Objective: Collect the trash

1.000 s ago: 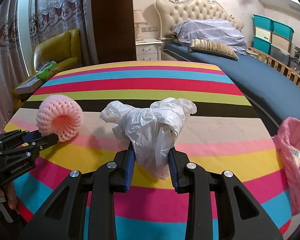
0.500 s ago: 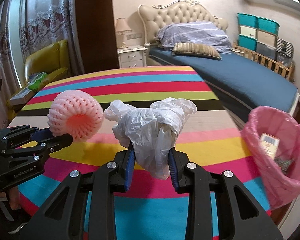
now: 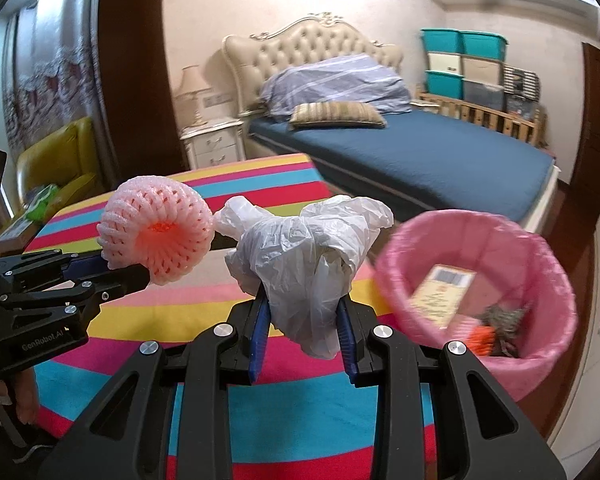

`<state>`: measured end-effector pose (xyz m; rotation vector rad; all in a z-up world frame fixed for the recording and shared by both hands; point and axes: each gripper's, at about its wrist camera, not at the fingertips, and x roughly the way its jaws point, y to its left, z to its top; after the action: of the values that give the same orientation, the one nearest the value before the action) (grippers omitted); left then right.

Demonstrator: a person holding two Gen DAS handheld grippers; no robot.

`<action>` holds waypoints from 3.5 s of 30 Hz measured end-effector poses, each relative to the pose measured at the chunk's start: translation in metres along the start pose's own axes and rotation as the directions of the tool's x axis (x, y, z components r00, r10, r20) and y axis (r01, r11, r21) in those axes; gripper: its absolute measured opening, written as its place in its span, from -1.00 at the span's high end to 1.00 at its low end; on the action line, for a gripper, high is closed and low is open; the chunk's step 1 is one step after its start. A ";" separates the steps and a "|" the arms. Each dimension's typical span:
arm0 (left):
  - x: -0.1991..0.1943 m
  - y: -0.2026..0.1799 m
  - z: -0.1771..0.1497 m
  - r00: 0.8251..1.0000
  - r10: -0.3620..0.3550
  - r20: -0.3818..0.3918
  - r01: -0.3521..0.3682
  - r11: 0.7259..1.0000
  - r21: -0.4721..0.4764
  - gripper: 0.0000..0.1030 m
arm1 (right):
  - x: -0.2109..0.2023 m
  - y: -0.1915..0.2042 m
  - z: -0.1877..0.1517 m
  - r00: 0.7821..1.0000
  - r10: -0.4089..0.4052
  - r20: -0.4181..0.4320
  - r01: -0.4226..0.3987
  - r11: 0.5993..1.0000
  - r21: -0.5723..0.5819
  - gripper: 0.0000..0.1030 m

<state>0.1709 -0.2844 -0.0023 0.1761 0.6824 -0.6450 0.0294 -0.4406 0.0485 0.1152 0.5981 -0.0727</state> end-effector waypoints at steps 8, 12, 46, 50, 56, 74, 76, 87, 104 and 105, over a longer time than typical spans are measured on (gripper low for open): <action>0.040 -0.060 0.031 0.997 -0.070 -0.029 0.072 0.993 0.094 0.40 | -0.008 -0.065 0.002 0.996 -0.091 -0.008 0.091 0.995 0.034 0.41; 0.065 -0.090 0.047 0.993 -0.110 -0.048 0.115 0.984 0.136 0.40 | -0.006 -0.106 0.005 0.993 -0.115 -0.027 0.116 0.991 0.070 0.41; 0.029 -0.120 0.073 0.958 0.056 0.281 -0.117 0.971 0.208 -0.91 | -0.096 -0.170 0.012 0.958 -0.263 0.115 0.243 0.956 0.162 -0.65; -0.007 -0.125 0.052 0.945 0.055 0.323 -0.138 0.961 0.238 -0.91 | -0.111 -0.154 -0.002 0.957 -0.266 0.112 0.244 0.953 0.177 -0.65; -0.012 -0.109 0.016 0.976 0.000 0.220 -0.036 0.986 0.160 -0.91 | -0.106 -0.136 -0.033 0.955 -0.292 0.060 0.278 0.944 0.176 -0.65; 0.002 -0.109 -0.013 0.985 -0.025 0.172 0.004 0.992 0.126 -0.91 | -0.080 -0.110 -0.048 0.974 -0.228 0.000 0.228 0.972 0.056 -0.65; 0.002 -0.110 -0.012 0.985 -0.026 0.171 0.005 0.992 0.126 -0.91 | -0.081 -0.109 -0.047 0.974 -0.225 -0.002 0.225 0.973 0.055 -0.65; -0.001 -0.113 -0.012 0.982 -0.053 0.179 0.025 0.988 0.152 -0.91 | -0.084 -0.107 -0.045 0.976 -0.219 0.011 0.218 0.975 0.042 -0.65; -0.001 -0.113 -0.012 0.981 -0.056 0.185 0.032 0.990 0.134 -0.91 | -0.083 -0.107 -0.048 0.976 -0.216 0.011 0.216 0.975 0.048 -0.65; -0.001 -0.113 -0.013 0.981 -0.058 0.185 0.034 0.991 0.133 -0.91 | -0.083 -0.107 -0.048 0.977 -0.215 0.011 0.214 0.976 0.049 -0.65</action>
<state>0.0952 -0.3688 -0.0052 0.2170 0.4637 -0.7411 -0.0765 -0.5374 0.0473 0.0956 0.5917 -0.2974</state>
